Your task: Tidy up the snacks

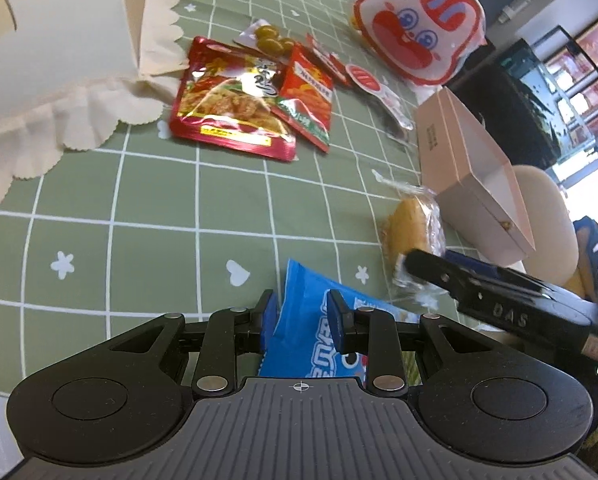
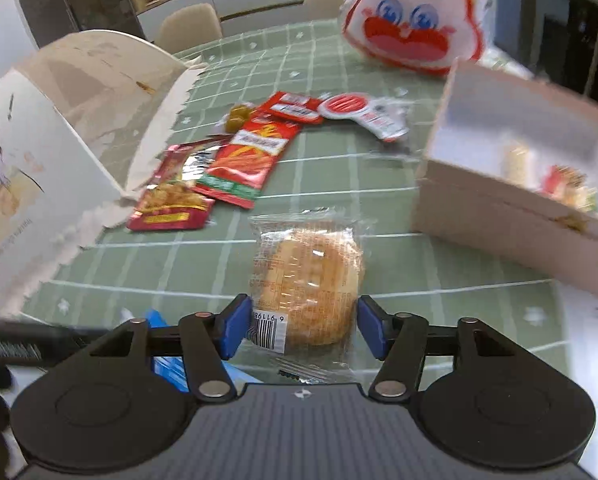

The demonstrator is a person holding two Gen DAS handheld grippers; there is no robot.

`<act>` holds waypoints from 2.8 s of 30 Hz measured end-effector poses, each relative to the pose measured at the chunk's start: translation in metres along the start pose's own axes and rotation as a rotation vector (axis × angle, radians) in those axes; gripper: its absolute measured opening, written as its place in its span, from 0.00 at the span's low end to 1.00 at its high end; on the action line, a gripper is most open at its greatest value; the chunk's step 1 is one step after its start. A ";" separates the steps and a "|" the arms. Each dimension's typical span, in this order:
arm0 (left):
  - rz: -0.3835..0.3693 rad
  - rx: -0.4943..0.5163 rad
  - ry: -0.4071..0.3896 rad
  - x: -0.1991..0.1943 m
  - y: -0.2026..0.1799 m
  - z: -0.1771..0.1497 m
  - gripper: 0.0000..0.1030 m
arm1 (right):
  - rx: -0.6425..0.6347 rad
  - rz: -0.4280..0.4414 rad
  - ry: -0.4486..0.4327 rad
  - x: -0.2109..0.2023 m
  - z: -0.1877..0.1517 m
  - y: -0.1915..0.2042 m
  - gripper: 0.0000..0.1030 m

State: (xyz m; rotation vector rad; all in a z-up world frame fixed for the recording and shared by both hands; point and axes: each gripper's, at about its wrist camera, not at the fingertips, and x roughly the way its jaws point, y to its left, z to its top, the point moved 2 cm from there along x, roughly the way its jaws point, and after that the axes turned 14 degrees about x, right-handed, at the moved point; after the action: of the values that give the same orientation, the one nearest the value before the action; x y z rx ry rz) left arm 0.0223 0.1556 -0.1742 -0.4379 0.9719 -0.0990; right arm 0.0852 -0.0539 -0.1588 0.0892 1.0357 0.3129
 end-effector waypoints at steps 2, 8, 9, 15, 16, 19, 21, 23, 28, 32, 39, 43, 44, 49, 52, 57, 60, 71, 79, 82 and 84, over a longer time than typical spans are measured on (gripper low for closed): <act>-0.005 0.043 0.032 -0.008 -0.006 -0.002 0.30 | -0.028 -0.032 -0.036 -0.013 -0.004 -0.007 0.67; -0.145 0.237 0.245 -0.025 -0.037 -0.034 0.30 | -0.033 -0.104 -0.089 -0.024 -0.012 -0.039 0.72; -0.160 0.248 0.263 -0.025 -0.041 -0.038 0.30 | -0.033 -0.124 -0.105 -0.024 -0.014 -0.041 0.72; -0.166 0.269 0.243 -0.031 -0.056 -0.035 0.30 | -0.099 -0.204 -0.140 -0.023 -0.032 -0.045 0.72; -0.199 0.281 0.252 -0.031 -0.059 -0.036 0.30 | -0.105 -0.205 -0.133 -0.023 -0.035 -0.046 0.72; -0.312 0.325 0.342 -0.022 -0.074 -0.044 0.30 | -0.097 -0.210 -0.121 -0.025 -0.040 -0.050 0.72; -0.328 0.331 0.377 -0.009 -0.084 -0.051 0.30 | -0.074 -0.208 -0.117 -0.026 -0.040 -0.054 0.72; -0.316 0.324 0.399 0.001 -0.087 -0.054 0.30 | -0.053 -0.201 -0.118 -0.028 -0.039 -0.056 0.72; -0.231 0.311 0.366 0.009 -0.082 -0.049 0.29 | -0.058 -0.187 -0.082 -0.026 -0.041 -0.056 0.72; -0.125 0.269 0.279 0.001 -0.064 -0.035 0.28 | -0.089 -0.147 -0.049 -0.030 -0.052 -0.050 0.72; -0.001 0.139 0.129 -0.002 -0.034 -0.004 0.28 | -0.124 -0.049 0.005 -0.045 -0.058 -0.035 0.72; -0.013 0.120 0.083 -0.001 -0.042 0.014 0.28 | -0.062 -0.035 -0.111 -0.064 -0.028 -0.034 0.72; -0.047 0.125 0.075 -0.002 -0.047 0.018 0.28 | -0.040 -0.051 -0.141 -0.064 -0.020 -0.036 0.72; -0.171 0.151 0.119 0.014 -0.074 0.019 0.28 | 0.025 -0.192 -0.242 -0.036 0.020 -0.054 0.70; -0.173 0.169 0.127 0.025 -0.082 0.021 0.28 | 0.032 -0.237 -0.163 -0.003 0.027 -0.059 0.54; -0.101 0.090 0.078 0.012 -0.051 0.027 0.28 | 0.012 -0.014 -0.028 -0.014 -0.007 -0.038 0.53; -0.041 0.056 0.065 -0.003 -0.028 0.026 0.28 | -0.073 0.082 -0.003 -0.032 -0.032 -0.022 0.68; -0.193 0.324 0.398 -0.019 -0.055 -0.034 0.28 | -0.058 0.046 -0.012 -0.014 -0.030 -0.026 0.71; -0.075 0.262 0.340 -0.002 -0.045 -0.034 0.28 | -0.168 0.029 0.039 -0.024 -0.051 -0.029 0.48; 0.015 0.218 0.248 -0.005 -0.032 -0.020 0.28 | -0.197 0.070 0.078 -0.034 -0.063 -0.026 0.48; 0.046 0.176 0.219 -0.007 -0.025 -0.014 0.28 | -0.196 0.125 0.112 -0.050 -0.072 -0.024 0.50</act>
State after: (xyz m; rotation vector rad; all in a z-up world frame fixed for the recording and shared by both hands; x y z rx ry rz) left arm 0.0099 0.1308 -0.1657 -0.2453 1.1771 -0.1928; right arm 0.0053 -0.0970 -0.1591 -0.0405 1.1072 0.5366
